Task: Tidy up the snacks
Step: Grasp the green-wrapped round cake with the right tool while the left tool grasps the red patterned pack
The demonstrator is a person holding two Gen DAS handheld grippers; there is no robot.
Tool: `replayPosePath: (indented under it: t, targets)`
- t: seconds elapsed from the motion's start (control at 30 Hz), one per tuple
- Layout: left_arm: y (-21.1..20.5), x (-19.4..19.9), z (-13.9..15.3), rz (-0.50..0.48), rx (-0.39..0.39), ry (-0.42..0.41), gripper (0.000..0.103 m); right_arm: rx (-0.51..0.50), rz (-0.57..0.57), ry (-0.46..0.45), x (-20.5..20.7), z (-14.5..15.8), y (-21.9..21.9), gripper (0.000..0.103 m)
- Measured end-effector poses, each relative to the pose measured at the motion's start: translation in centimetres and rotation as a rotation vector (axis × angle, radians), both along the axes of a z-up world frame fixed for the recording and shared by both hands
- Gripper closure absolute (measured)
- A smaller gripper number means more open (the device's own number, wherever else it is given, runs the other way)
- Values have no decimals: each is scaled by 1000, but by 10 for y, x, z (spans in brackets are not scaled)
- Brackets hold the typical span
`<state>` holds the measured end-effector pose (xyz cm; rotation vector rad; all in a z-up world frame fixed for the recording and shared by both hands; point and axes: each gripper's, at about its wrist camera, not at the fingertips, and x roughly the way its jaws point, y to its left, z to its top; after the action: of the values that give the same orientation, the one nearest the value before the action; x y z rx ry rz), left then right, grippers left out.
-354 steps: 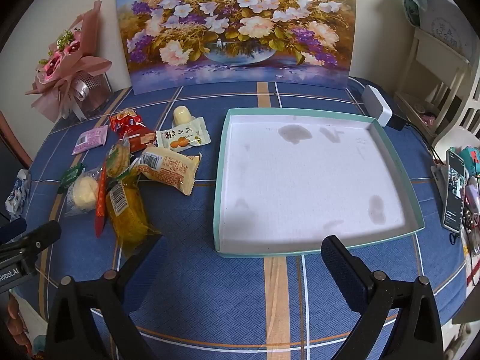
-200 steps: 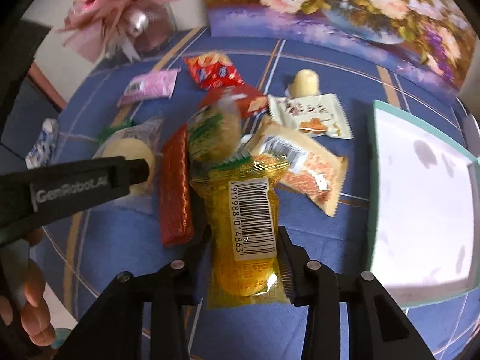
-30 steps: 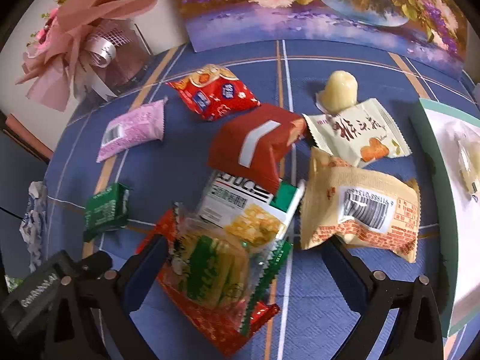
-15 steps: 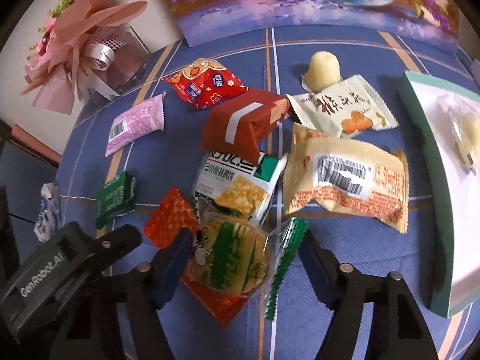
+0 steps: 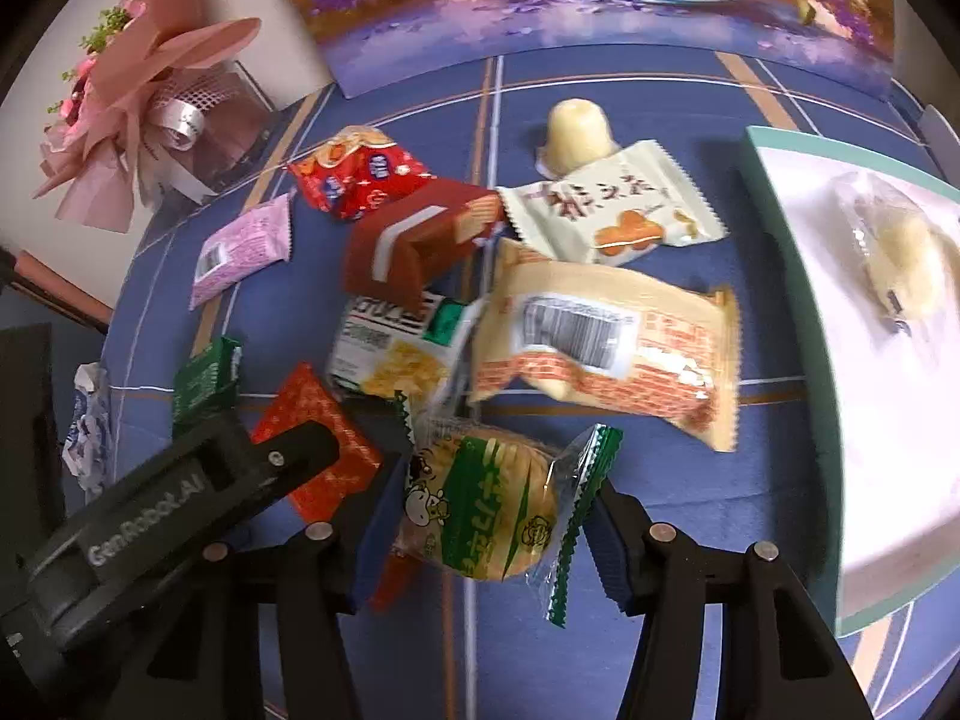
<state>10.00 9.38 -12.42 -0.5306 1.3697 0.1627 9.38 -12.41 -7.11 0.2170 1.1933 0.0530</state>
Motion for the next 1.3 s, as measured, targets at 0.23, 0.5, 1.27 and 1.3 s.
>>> replayPosePath:
  t: [0.23,0.5,1.27,1.3]
  targets:
    - [-37,20,-2,-39,59,2,1,-54,-17,36,-7,-2,-24,44]
    - [-95,39,-7,-142,192,28,1,-63,-26,47,-16,1,-48,44]
    - [-113,14,-6,-181,199,27,17,-144,24,67,-20,-7,-37,38]
    - [-110,12,-4,-181,201,26,20,-138,22,67,-21,-7,-38,38]
